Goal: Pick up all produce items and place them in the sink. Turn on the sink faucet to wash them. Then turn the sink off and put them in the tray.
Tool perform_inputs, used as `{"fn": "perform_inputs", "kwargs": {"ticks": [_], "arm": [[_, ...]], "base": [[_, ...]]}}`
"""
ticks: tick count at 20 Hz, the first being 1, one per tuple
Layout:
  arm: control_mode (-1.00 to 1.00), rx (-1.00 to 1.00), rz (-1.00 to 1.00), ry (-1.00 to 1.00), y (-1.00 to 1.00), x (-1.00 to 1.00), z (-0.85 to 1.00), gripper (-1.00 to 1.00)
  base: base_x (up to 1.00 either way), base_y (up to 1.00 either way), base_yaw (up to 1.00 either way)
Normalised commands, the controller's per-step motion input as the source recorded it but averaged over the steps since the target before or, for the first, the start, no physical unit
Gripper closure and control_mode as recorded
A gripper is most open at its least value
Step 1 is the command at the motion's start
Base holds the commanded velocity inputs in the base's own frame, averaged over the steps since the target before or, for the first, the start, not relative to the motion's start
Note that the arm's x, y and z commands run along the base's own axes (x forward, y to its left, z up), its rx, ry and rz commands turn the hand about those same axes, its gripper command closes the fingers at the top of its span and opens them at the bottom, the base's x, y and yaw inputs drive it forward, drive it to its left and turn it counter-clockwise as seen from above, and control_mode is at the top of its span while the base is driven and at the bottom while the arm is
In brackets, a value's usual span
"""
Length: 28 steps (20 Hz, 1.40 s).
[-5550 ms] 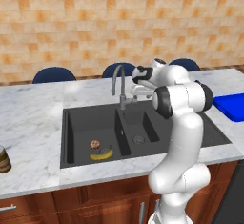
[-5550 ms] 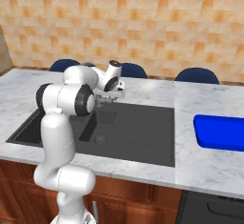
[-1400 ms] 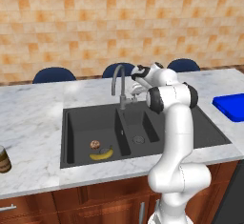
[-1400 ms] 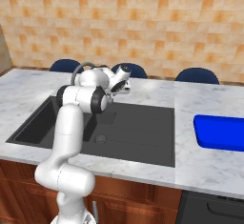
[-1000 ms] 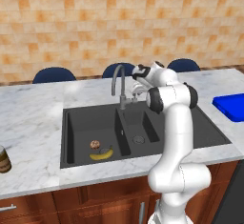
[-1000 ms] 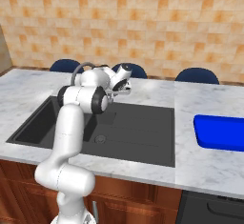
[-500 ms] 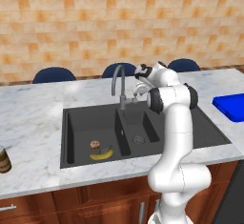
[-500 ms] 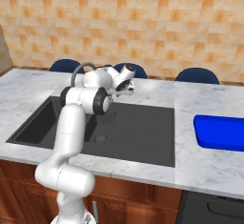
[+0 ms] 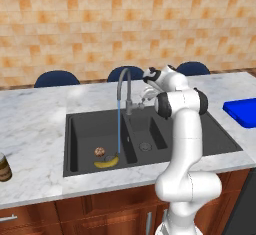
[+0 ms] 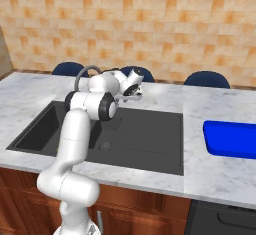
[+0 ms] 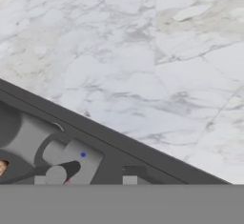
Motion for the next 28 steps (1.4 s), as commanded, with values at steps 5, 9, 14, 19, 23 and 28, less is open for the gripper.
{"fn": "perform_inputs", "kwargs": {"ticks": [5, 9, 14, 19, 23, 28], "arm": [[-1.00, 0.00, 0.00, 0.00, -0.26, 0.02, -0.31, 1.00], [-1.00, 0.00, 0.00, 0.00, -0.09, 0.00, -0.12, 1.00], [-1.00, 0.00, 0.01, 0.00, 0.00, 0.00, -0.04, -1.00], [-1.00, 0.00, 0.02, -0.01, 0.00, 0.00, -0.02, -1.00], [-1.00, 0.00, 0.06, -0.06, 0.00, 0.00, 0.00, -1.00], [-1.00, 0.00, 0.11, -0.13, 0.06, 0.00, 0.00, -1.00]], "base": [[0.00, 0.00, 0.00], [0.00, 0.00, 0.00], [0.00, 0.00, 0.00], [0.00, 0.00, 0.00], [0.00, 0.00, 0.00], [0.00, 0.00, 0.00]]}}
